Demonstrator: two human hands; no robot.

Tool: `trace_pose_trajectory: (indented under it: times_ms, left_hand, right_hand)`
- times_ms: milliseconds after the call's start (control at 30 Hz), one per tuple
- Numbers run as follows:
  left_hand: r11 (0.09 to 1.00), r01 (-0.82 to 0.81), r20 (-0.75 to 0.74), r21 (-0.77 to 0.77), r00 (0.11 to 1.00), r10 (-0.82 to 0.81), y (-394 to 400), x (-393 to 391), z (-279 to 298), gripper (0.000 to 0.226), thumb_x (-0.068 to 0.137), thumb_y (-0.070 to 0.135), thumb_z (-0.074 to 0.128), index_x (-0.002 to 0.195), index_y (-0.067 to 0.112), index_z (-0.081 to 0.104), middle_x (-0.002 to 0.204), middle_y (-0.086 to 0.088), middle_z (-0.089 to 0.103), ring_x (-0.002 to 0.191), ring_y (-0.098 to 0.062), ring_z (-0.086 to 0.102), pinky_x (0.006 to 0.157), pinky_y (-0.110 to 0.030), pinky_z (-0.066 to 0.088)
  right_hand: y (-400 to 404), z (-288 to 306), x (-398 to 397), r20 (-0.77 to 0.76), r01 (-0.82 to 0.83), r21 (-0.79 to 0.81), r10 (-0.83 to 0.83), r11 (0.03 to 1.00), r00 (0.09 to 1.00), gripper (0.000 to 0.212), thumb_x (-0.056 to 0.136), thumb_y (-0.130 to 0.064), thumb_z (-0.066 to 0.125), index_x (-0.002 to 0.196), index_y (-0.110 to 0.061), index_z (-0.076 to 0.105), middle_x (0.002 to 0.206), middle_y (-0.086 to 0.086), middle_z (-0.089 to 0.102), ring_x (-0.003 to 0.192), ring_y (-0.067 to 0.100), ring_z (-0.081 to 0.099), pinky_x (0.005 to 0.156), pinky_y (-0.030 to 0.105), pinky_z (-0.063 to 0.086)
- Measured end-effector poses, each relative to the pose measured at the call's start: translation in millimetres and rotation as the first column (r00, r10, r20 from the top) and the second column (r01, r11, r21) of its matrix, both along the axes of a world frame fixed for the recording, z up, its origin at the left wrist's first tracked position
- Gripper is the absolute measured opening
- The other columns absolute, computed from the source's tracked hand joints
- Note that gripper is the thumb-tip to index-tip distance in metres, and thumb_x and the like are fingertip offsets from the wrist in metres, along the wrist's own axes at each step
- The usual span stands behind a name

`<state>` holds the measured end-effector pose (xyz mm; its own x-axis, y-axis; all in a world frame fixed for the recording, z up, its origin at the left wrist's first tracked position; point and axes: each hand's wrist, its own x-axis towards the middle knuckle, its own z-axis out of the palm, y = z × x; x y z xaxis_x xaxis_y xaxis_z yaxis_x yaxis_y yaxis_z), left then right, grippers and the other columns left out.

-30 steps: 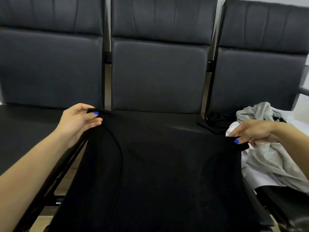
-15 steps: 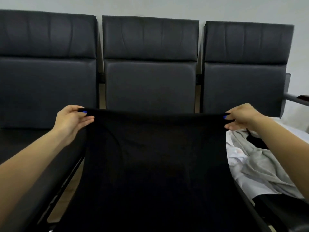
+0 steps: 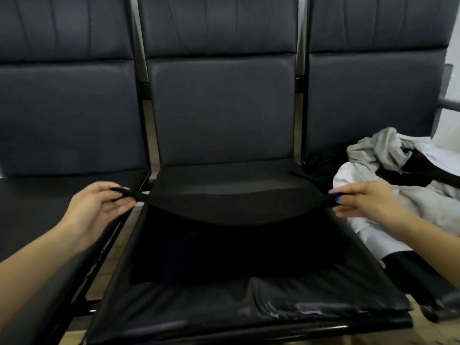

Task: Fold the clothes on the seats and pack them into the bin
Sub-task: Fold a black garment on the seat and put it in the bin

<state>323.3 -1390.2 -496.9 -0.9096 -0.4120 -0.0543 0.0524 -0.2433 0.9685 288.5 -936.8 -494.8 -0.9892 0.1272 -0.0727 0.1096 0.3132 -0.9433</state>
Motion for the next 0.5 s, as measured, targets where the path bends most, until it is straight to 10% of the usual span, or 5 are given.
trace_pose_trajectory:
  times_ms: [133, 367, 433, 500]
  left_hand:
    - [0.993, 0.114, 0.121, -0.04, 0.987, -0.108, 8, 27, -35, 0.025, 0.091, -0.012, 0.039, 0.082, 0.004, 0.055, 0.074, -0.013, 0.069, 0.069, -0.025, 0.071, 0.067, -0.043, 0.06]
    - [0.968, 0.12, 0.107, -0.221, 0.989, -0.098, 15, 42, -67, 0.024, 0.092, -0.014, 0.041, 0.084, 0.005, 0.052, 0.09, -0.017, 0.059, 0.075, -0.023, 0.065, 0.068, -0.023, 0.059]
    - [0.843, 0.19, 0.109, -0.503, 0.982, -0.157, 9, 45, -71, 0.023, 0.093, -0.012, 0.044, 0.086, 0.008, 0.053, 0.089, -0.017, 0.061, 0.071, -0.013, 0.067, 0.068, -0.015, 0.056]
    - [0.52, 0.233, 0.139, -0.822, 0.967, -0.214, -1, 51, -71, 0.03, 0.091, -0.01, 0.049, 0.088, 0.019, 0.054, 0.085, -0.01, 0.065, 0.073, -0.001, 0.065, 0.068, -0.006, 0.048]
  right_hand:
    - [-4, -49, 18, 0.147, -0.135, 0.065, 0.124, 0.989, 0.981, 0.028, 0.091, 0.015, 0.046, 0.081, -0.005, 0.064, 0.08, 0.016, 0.06, 0.052, 0.009, 0.066, 0.054, 0.019, 0.056]
    - [1, -57, 20, 0.005, -0.223, 0.612, 0.278, 0.759, 0.961, 0.03, 0.087, 0.003, 0.057, 0.08, -0.026, 0.06, 0.08, -0.001, 0.067, 0.074, 0.012, 0.063, 0.069, 0.016, 0.047]
    - [4, -52, 22, -0.009, -0.205, 0.671, 0.283, 0.713, 0.959, 0.027, 0.088, 0.002, 0.056, 0.084, -0.024, 0.059, 0.082, -0.003, 0.064, 0.076, 0.011, 0.057, 0.066, 0.009, 0.041]
    - [12, -48, 24, -0.024, -0.164, 0.688, 0.248, 0.707, 0.968, 0.024, 0.088, 0.001, 0.057, 0.086, -0.023, 0.06, 0.083, 0.0, 0.064, 0.08, 0.016, 0.057, 0.067, 0.008, 0.04]
